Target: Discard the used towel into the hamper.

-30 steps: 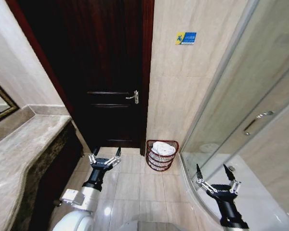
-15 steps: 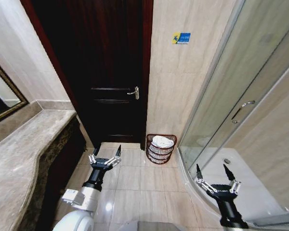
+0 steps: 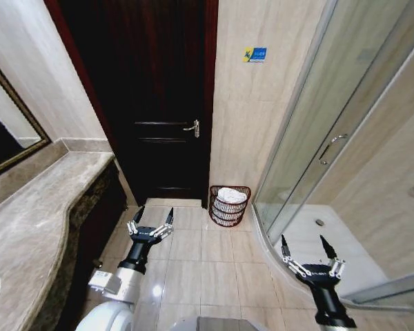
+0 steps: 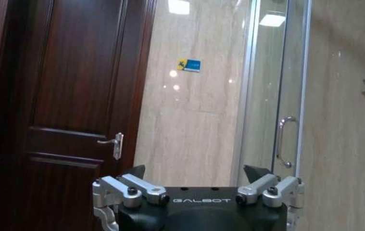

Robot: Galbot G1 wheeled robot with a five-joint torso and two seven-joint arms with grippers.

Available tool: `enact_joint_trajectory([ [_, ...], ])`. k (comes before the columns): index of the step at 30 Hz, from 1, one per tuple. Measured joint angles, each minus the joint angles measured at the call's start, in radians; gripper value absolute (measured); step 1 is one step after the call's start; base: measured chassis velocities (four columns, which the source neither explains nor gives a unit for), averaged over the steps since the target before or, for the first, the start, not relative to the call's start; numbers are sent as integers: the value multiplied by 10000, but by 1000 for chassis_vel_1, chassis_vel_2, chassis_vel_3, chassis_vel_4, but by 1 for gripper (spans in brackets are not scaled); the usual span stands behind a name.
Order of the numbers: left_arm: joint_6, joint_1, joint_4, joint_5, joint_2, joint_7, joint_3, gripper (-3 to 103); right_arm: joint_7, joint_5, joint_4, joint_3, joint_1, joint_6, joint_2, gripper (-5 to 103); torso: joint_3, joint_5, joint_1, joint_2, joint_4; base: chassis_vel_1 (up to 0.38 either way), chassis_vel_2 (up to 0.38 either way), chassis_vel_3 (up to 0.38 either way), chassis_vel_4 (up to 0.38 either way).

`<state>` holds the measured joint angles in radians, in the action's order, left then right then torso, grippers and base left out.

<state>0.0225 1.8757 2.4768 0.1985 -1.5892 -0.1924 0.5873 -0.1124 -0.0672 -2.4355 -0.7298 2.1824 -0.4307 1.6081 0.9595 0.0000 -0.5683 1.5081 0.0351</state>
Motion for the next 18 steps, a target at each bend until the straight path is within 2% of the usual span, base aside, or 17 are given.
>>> enact_joint_trajectory([
  [18,0,0,0,0,0,0,0,100,0,0,0,0,0,0,0,100,0,0,-1,1,-1,125,-123,-133,132],
])
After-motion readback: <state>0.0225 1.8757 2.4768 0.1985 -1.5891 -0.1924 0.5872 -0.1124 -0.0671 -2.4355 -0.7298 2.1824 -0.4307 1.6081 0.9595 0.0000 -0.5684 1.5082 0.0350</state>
